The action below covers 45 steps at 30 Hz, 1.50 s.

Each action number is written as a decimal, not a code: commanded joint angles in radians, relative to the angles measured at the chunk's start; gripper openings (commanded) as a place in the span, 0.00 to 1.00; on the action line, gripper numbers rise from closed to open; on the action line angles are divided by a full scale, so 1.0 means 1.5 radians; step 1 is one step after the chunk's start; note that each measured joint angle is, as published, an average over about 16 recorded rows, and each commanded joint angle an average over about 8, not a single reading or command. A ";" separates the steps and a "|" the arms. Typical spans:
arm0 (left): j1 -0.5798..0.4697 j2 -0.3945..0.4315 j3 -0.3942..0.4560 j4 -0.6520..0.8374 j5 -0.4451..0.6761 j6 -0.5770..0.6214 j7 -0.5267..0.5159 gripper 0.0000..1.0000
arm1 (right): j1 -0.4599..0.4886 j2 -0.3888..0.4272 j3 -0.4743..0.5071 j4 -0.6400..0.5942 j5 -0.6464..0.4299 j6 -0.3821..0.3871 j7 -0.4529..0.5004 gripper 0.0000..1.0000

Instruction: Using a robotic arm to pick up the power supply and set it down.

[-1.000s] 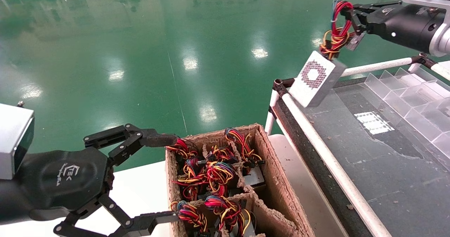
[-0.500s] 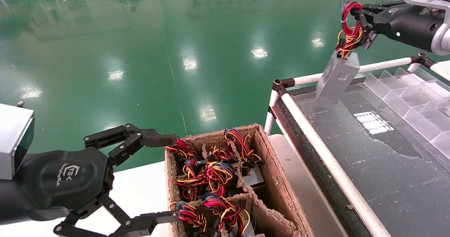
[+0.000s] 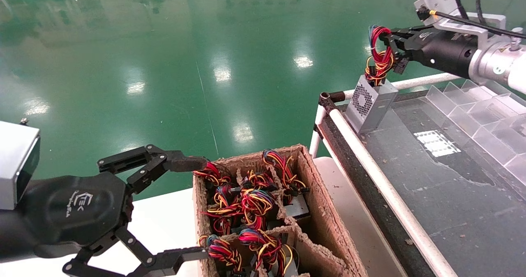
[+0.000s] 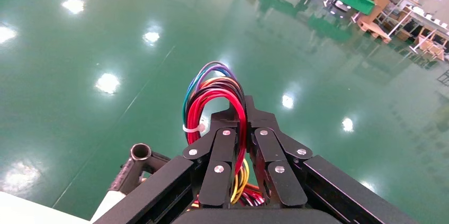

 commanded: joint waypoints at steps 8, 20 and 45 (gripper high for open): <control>0.000 0.000 0.000 0.000 0.000 0.000 0.000 1.00 | -0.005 -0.017 -0.002 0.000 -0.003 0.011 -0.001 0.00; 0.000 0.000 0.001 0.000 0.000 0.000 0.000 1.00 | -0.011 -0.035 -0.005 0.002 -0.008 0.002 -0.002 0.00; 0.000 -0.001 0.001 0.000 -0.001 -0.001 0.001 1.00 | -0.008 -0.023 -0.013 0.002 -0.019 -0.029 -0.002 1.00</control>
